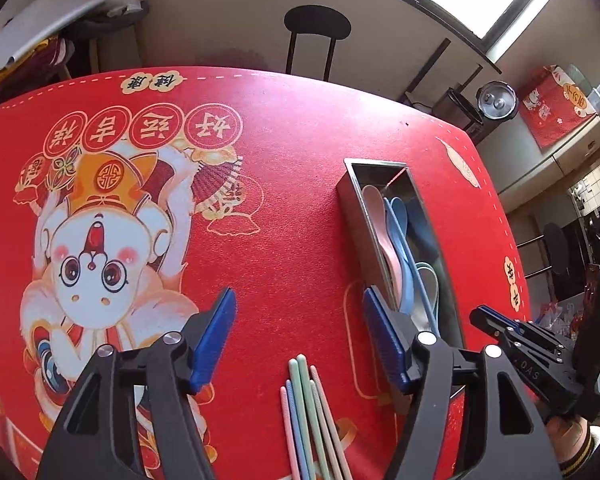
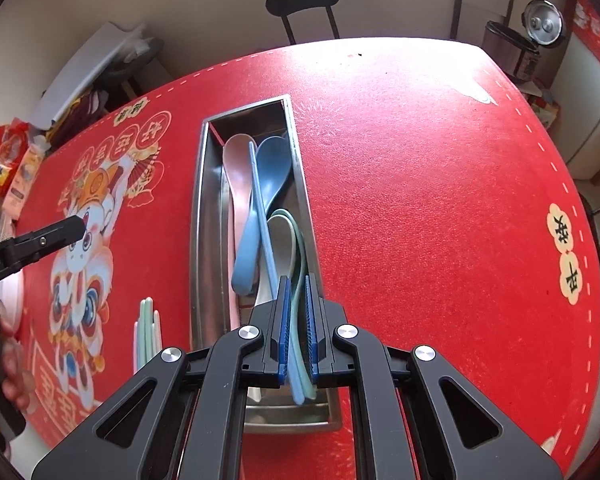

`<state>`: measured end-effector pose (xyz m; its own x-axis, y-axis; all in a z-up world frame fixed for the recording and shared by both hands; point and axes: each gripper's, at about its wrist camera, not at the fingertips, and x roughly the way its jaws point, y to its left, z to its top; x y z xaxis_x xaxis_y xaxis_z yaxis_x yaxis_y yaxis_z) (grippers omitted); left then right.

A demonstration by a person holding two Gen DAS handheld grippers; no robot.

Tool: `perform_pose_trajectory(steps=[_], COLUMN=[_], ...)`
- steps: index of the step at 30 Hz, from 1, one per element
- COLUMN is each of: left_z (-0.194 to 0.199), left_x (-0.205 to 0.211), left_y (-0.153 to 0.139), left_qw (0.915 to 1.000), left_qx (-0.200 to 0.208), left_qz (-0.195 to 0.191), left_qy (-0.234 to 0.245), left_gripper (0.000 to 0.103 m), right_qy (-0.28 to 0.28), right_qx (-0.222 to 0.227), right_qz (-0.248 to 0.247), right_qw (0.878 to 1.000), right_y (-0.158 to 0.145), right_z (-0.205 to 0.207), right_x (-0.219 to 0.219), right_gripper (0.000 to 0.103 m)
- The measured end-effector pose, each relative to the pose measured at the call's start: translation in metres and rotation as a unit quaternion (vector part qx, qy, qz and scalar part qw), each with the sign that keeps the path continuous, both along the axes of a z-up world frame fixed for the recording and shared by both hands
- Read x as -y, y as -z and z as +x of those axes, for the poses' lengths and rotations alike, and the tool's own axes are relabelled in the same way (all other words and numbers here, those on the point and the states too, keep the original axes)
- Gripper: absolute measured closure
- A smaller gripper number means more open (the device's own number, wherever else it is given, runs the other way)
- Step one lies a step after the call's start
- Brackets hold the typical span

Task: Organize utensils
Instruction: 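Lower the pink and blue chopsticks into the caddy and open both tools, then move both open tools back to the remaining chopsticks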

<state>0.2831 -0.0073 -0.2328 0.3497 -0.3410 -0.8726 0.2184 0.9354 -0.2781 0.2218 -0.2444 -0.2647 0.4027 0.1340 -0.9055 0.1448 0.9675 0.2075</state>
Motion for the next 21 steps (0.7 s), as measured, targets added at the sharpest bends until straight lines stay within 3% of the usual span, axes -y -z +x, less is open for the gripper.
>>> perform_pose_trajectory(steps=[8,9,13,21], left_z=[-0.031,-0.036,-0.057,-0.102], left_x=[-0.022,-0.025,-0.041,-0.072], left_y=[0.001,0.002,0.008,0.033], left_qw=[0.9993,0.9989,0.9975,0.9947], left_qx=[0.017,0.019,0.021,0.031], left_qz=[0.031,0.039,0.068,0.098], left_qy=[0.014,0.015,0.009,0.005], left_gripper=[0.008,0.007,0.006,0.006], right_qy=[-0.008,-0.011,-0.017,-0.049], right_qx=[0.023,0.025,0.035,0.03], right_qz=[0.02,0.022,0.021,0.03], right_qw=[1.0,0.999,0.999,0.998], right_y=[-0.015,-0.015,-0.018,-0.009], right_z=[-0.034,-0.039,-0.062,-0.103], right_x=[-0.013,-0.015,-0.023,-0.041], right_gripper=[0.092,0.09,0.061,0.052])
